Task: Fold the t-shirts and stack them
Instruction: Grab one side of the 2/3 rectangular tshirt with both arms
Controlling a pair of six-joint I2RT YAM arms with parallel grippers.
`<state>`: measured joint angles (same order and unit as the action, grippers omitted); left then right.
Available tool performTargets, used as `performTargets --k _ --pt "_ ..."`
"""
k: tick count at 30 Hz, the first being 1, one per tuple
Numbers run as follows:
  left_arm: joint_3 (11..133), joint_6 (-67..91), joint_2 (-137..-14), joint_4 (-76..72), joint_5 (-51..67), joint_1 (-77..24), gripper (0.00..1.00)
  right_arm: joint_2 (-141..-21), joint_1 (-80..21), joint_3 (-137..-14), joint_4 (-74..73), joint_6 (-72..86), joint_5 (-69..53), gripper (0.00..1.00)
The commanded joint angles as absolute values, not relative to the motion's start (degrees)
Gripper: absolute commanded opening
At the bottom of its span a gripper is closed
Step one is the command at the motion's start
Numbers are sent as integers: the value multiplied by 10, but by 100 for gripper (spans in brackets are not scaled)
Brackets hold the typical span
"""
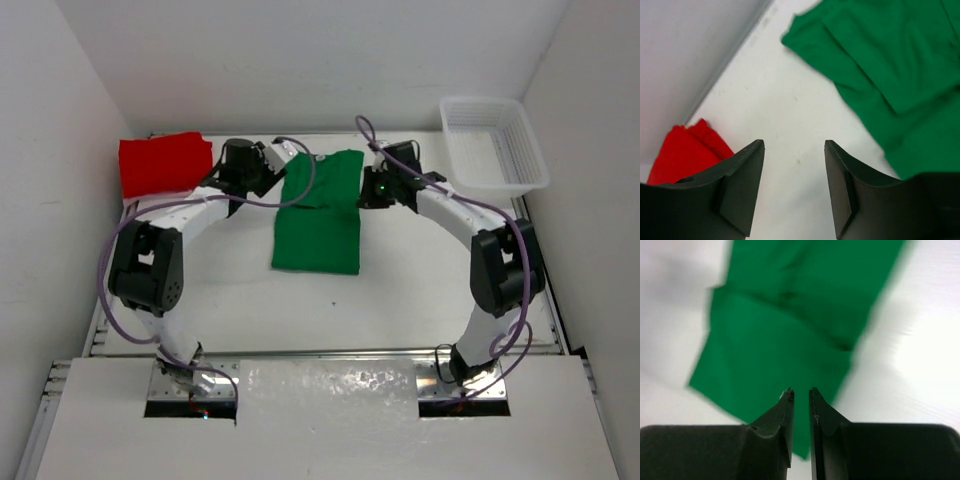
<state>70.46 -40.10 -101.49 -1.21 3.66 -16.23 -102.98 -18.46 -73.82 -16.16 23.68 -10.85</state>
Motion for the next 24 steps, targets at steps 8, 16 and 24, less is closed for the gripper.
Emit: performTargets --k 8,16,24 --pt "470 -779 -793 218 261 -225 57 -1007 -219 -650 -195 314 -183 46" --pt "425 -787 -837 160 217 -274 58 -993 -239 -556 -180 364 -198 43" --pt "375 -811 -861 100 184 -286 58 -985 -244 -496 -126 417 -215 49"
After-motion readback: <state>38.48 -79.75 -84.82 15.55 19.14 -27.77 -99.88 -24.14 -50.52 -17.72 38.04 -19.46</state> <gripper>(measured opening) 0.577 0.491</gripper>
